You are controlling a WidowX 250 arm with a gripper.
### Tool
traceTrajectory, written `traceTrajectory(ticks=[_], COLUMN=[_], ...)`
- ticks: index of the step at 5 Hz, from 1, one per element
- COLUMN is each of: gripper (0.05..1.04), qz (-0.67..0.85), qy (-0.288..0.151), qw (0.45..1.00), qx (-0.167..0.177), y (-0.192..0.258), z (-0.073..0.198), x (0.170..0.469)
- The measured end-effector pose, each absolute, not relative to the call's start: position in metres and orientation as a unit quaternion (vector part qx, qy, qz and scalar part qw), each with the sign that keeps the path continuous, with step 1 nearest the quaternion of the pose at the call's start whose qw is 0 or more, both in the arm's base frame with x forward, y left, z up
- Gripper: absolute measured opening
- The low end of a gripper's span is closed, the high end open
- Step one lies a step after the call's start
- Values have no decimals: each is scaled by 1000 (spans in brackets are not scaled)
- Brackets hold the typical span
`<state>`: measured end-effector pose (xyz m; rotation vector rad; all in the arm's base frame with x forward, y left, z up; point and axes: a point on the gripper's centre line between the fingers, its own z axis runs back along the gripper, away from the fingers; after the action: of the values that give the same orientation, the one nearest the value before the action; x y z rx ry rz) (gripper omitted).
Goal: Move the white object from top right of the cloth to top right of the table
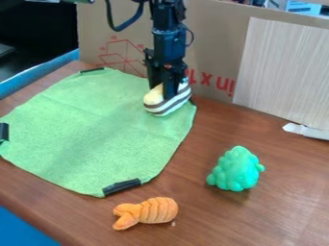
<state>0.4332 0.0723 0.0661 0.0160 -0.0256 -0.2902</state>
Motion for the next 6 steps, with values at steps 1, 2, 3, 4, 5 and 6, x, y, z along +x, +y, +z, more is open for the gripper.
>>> traceTrajectory(ticks=[1,2,3,4,5,6], gripper=[465,465,464,464,464,464], qz=[-155,-150,-164,-192,-201,-211], qy=[-14,-28,-39,-27,-24,-21], qw=[988,988,985,981,979,977], qx=[1,8,47,28,22,18], y=[69,68,52,17,-9,-43], z=[73,92,112,112,111,105], x=[431,428,429,426,425,421])
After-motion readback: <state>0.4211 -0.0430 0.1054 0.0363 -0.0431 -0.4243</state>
